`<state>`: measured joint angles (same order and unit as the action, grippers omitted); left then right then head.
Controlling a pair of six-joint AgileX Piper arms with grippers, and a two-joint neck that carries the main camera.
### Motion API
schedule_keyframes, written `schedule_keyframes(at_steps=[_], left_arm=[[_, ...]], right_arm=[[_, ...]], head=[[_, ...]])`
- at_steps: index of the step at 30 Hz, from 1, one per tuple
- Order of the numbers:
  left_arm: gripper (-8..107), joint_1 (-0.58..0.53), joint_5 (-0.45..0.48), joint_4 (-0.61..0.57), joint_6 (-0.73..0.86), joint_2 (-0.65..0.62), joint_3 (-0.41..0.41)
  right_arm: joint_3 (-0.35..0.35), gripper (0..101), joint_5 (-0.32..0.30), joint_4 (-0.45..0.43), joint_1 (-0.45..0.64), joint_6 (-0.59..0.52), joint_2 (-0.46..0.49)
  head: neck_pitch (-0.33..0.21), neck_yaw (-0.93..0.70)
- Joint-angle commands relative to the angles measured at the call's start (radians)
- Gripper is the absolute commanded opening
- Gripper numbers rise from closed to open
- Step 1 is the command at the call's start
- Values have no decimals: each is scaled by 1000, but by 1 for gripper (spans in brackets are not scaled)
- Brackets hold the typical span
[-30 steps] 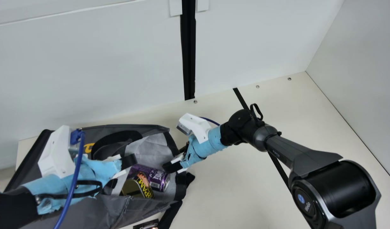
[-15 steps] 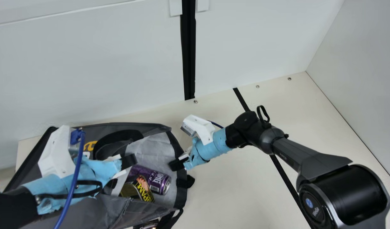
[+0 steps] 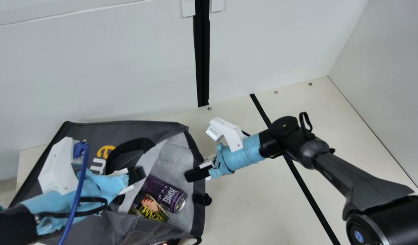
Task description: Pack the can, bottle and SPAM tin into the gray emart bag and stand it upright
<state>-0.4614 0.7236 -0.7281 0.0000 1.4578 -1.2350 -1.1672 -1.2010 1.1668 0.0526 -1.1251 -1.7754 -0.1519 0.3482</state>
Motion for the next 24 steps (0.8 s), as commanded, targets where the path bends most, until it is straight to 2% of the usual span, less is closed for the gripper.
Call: schedule_keyframes(at_steps=[1, 13, 24], left_arm=[[-8, -1, -9, -11, 11, 2, 3], [-8, 0, -81, -135, 81, 7, 2], [-8, 0, -102, -155, 102, 15, -49]], right_arm=[[7, 0, -19, 25, 1, 7, 16], [56, 0, -19, 180, -46, 68, 108], [33, 0, -19, 338, -105, 211, 204]], head=[[-23, 1], [-23, 1], [-23, 1]])
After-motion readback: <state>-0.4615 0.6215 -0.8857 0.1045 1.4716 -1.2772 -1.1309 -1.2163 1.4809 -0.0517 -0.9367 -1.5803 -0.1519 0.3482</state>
